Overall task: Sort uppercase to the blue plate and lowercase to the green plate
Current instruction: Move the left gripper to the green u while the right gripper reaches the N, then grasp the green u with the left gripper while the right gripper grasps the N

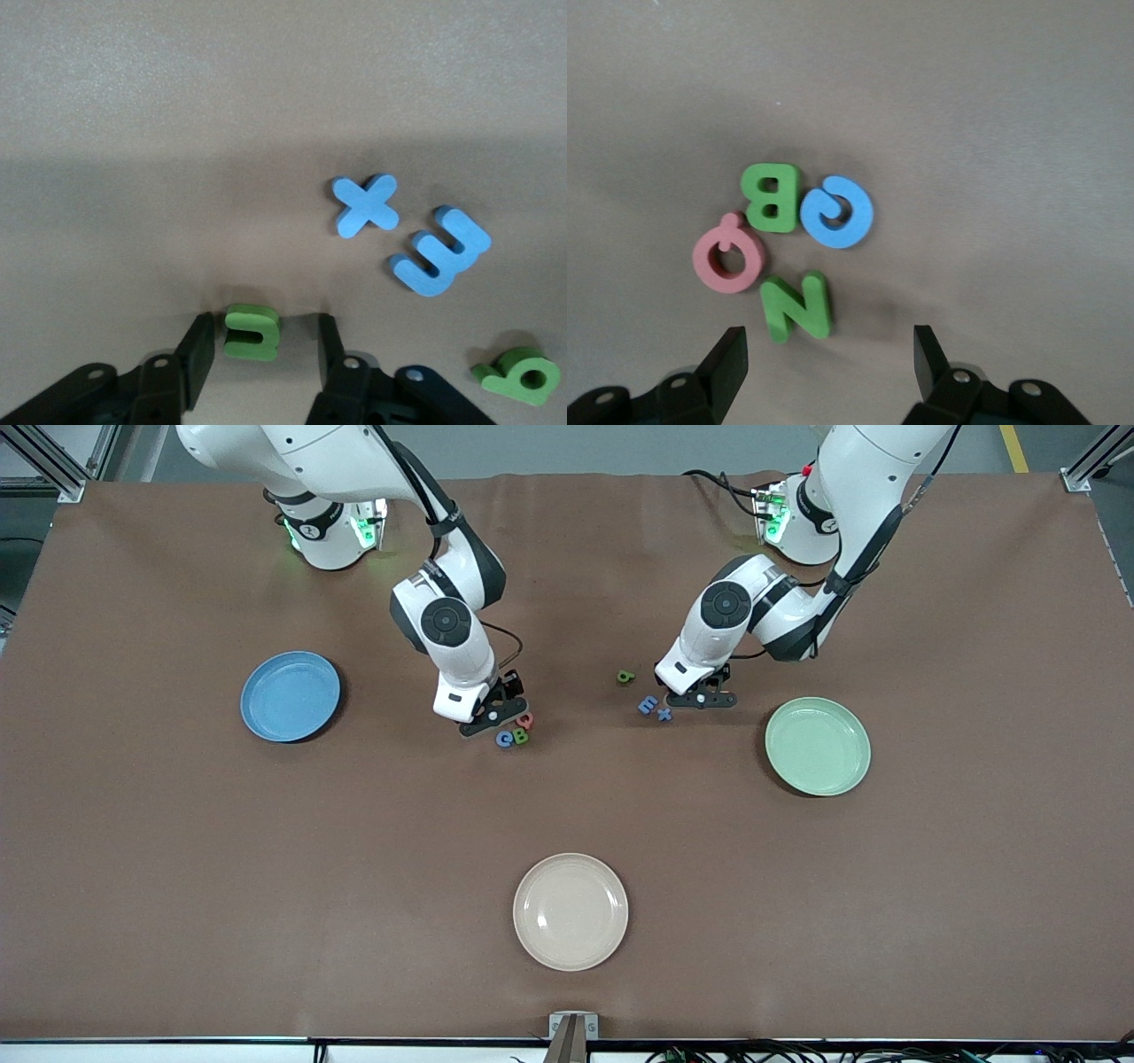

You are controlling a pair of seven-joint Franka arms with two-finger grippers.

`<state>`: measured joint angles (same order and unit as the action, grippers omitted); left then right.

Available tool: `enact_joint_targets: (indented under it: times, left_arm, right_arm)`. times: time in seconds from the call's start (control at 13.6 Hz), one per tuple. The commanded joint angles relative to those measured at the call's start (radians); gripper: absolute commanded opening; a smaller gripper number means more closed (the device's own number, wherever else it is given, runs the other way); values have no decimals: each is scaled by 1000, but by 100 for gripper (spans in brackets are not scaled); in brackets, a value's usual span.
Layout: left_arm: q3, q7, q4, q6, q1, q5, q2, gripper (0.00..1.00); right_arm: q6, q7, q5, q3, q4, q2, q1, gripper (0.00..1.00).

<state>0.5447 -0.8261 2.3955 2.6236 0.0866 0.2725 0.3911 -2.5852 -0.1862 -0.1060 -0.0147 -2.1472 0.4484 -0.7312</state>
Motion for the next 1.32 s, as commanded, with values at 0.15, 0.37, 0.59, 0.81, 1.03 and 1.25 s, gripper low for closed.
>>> enact_joint_targets:
  times: [0.15, 0.37, 0.59, 0.81, 1.03, 1.25]
  left_arm:
    - [1, -27, 10, 26, -10, 27, 5, 42]
    - [1, -27, 8, 26, -10, 27, 5, 31]
    - [1, -27, 8, 24, -11, 27, 3, 24]
    - [4, -25, 7, 19, -16, 30, -23, 23]
    - [8, -19, 7, -22, -28, 31, -86, 21]
    - [14, 5, 1, -115, -59, 31, -165, 19]
  right_arm:
    - [-59, -15, -9, -11, 1, 32, -24, 83]
    - [-79, -13, 0, -13, 3, 44, -25, 79]
    - [-84, -6, 2, -13, 4, 49, -25, 70]
    - [-84, 1, 5, -14, 4, 50, -25, 52]
    - [-81, 2, 20, -14, 4, 50, -17, 28]
    - [-44, 8, 20, -22, 1, 39, 9, 0]
